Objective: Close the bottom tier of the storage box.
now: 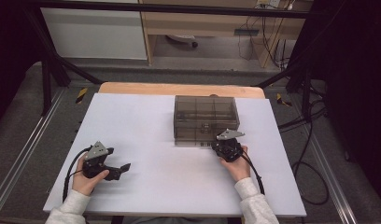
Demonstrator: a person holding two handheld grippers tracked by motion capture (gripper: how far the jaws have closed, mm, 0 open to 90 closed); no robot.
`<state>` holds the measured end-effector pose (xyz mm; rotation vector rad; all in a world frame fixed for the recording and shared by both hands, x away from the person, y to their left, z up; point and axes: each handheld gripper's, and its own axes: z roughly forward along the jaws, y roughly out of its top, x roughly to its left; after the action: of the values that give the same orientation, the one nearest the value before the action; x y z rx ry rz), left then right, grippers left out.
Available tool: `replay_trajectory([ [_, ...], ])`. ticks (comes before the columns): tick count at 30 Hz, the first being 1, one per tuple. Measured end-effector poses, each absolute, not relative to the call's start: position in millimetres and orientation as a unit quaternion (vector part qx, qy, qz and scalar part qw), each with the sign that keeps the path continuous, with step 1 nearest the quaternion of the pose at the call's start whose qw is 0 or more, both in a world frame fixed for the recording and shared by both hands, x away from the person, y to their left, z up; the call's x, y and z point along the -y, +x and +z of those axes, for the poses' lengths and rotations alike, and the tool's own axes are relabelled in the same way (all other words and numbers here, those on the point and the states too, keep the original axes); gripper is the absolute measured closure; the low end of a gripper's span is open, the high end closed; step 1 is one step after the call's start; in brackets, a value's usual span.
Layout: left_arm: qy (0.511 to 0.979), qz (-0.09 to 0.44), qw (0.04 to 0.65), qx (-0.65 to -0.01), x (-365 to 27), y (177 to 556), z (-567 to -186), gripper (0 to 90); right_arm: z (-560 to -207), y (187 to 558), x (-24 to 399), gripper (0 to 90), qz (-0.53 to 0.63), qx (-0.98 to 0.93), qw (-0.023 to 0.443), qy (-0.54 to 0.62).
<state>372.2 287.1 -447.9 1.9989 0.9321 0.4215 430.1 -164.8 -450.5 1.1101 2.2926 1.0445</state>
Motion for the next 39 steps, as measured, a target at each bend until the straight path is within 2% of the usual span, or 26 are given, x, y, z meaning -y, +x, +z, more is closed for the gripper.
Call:
replay_trajectory([
  [39, 0.802, 0.169, 0.433, -0.376, -287.3, 372.5, -448.5, 1.5, -451.7, 438.3, 167.3, 90.0, 0.374, -0.814, 0.197, 0.398],
])
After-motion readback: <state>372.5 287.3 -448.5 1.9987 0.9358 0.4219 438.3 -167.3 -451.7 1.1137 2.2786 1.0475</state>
